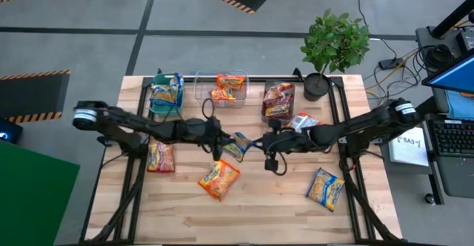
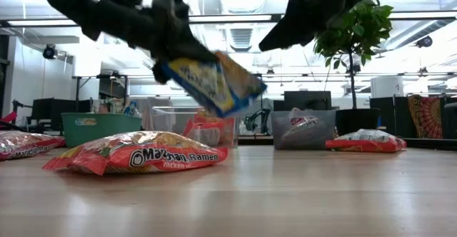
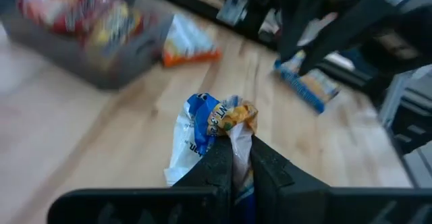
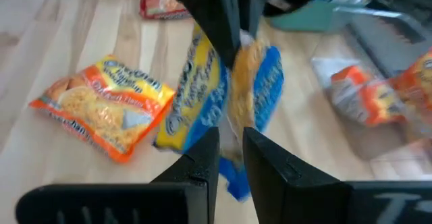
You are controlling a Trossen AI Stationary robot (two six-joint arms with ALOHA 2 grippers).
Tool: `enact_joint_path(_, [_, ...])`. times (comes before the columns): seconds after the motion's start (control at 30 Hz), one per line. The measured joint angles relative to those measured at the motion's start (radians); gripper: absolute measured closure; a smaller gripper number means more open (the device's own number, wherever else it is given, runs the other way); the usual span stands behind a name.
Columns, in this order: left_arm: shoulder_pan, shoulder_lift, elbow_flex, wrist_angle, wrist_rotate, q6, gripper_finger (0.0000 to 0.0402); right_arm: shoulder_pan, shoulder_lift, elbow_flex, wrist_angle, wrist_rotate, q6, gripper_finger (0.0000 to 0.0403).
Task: Sort Maruchan noodles
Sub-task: Put the blue noodle pack into the green bin
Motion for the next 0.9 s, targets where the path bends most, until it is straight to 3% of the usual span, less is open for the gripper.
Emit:
enact_joint_path(0.27, [0.024,-0.272,0.001,-0.207,-0.109,0.115,0.0395,0.0,-0.034,-0.005,0.0,0.012,-0.066,0.0344])
enact_joint_path(0.57, [0.166,-0.595,0.039,-0.67,-0.342,0.148,0.0396,0.0,0.016,-0.008,0.002,0.013,-0.079,0.0344])
enact_joint_path(0.77, [0.306,-0.636,0.215,-1.075,-0.493,0.15,0.0396,-0.003,0.023,-0.008,0.013,0.029,-0.141,0.0344])
enact_joint_path(0.9, [0.403,-0.601,0.319,-1.236,-0.552,0.175,0.0396,-0.021,0.019,-0.006,0.033,0.029,-0.182,0.0344])
